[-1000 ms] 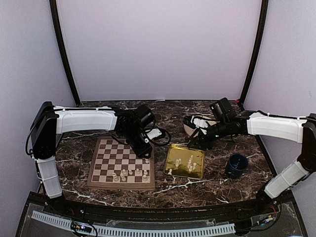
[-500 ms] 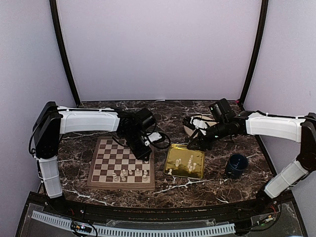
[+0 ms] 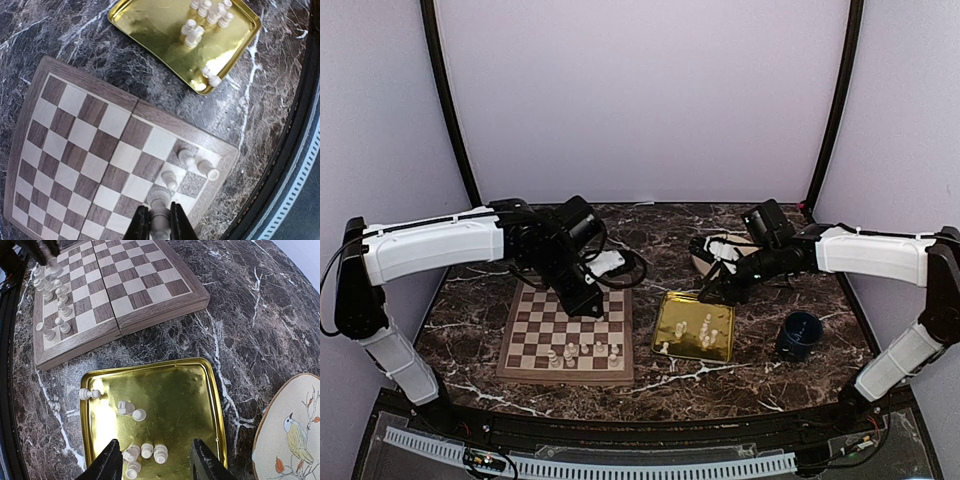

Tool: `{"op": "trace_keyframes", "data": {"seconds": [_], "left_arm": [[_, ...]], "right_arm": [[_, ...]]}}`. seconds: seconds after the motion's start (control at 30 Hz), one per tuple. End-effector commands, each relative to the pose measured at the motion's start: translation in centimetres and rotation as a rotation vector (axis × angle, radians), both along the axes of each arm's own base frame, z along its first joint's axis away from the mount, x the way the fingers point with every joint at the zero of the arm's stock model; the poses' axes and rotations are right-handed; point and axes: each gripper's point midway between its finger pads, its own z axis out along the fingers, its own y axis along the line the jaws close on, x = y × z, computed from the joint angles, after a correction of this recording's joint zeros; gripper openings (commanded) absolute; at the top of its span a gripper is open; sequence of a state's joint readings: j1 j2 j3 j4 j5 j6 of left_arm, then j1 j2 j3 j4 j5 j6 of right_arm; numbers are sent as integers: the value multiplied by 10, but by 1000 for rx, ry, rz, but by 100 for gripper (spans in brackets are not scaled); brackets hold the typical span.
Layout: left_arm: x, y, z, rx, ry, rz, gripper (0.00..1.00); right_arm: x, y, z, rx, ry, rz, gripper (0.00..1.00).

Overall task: Set up the chess pieces on the board
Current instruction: Place the bishop on f1.

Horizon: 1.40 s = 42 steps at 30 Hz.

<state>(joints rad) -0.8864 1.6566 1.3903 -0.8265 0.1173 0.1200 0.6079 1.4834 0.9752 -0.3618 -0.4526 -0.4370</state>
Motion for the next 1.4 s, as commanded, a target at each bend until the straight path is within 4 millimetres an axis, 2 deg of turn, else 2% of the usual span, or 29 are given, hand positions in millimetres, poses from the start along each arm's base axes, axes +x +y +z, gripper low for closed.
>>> {"op": "trace_keyframes", "data": {"seconds": [0.0, 0.1, 0.3, 0.83, 1.17, 1.37], "left_arm": [[-50, 24, -19, 100, 126, -45, 8], [-67, 30, -31, 165, 132, -71, 8], [-79, 29, -40, 182, 126, -86, 8], [-74, 22, -71, 234, 114, -109, 9], [-74, 31, -84, 292, 115, -113, 10], [-70, 35, -85, 313, 91, -105, 10]], "right_arm": [[6, 5, 7, 13, -15, 12, 47], [6, 6, 6, 15, -11, 14, 47], [5, 7, 4, 15, 5, 19, 47], [5, 6, 2, 8, 8, 24, 47], [5, 7, -3, 0, 23, 28, 47], [4, 8, -5, -2, 29, 31, 47]]}}
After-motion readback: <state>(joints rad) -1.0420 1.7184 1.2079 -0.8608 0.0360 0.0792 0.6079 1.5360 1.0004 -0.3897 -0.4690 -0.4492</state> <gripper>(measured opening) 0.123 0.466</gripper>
